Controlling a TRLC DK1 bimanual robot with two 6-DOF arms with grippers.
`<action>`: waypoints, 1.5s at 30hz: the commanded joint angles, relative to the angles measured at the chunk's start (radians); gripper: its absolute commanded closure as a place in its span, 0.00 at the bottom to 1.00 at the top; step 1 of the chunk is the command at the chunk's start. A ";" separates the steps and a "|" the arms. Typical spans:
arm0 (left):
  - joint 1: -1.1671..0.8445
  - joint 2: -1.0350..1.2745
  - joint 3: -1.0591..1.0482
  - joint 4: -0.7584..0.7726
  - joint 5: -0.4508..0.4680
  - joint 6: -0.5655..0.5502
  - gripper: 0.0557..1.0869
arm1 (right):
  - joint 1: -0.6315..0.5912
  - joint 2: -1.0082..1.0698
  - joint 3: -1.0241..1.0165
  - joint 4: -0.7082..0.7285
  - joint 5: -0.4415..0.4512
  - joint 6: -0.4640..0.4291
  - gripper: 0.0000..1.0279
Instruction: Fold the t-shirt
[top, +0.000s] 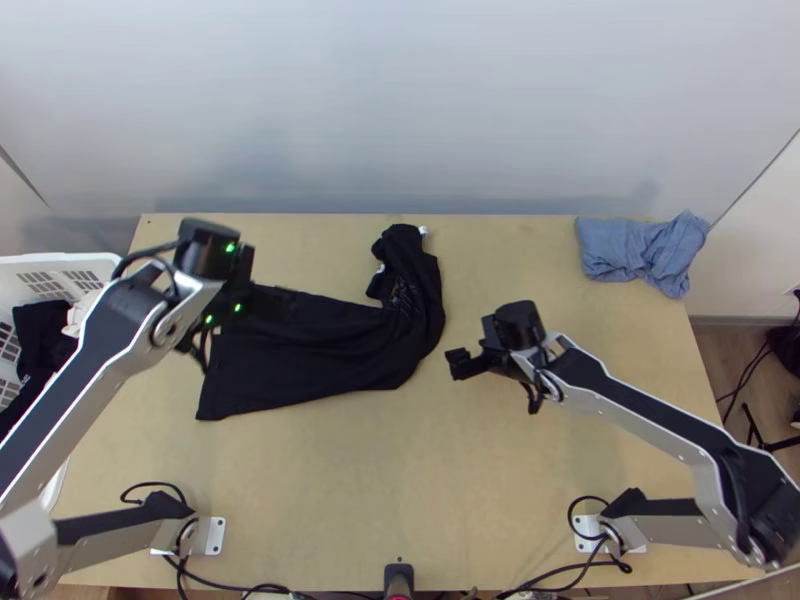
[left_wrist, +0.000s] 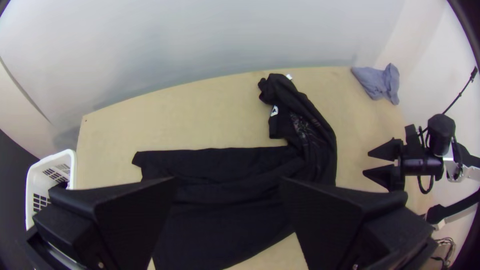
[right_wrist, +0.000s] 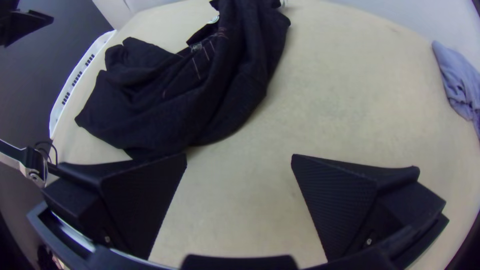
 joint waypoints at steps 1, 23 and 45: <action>0.024 -0.129 -0.134 0.003 0.002 0.007 0.04 | 0.025 0.126 0.080 0.040 -0.001 -0.017 0.05; 0.140 -0.278 -0.233 -0.023 0.002 0.088 0.04 | -0.073 0.405 0.298 0.057 0.009 -0.100 0.05; 0.188 -0.251 -0.286 0.049 0.002 0.128 0.04 | 0.016 0.469 0.395 -0.013 0.009 -0.126 0.17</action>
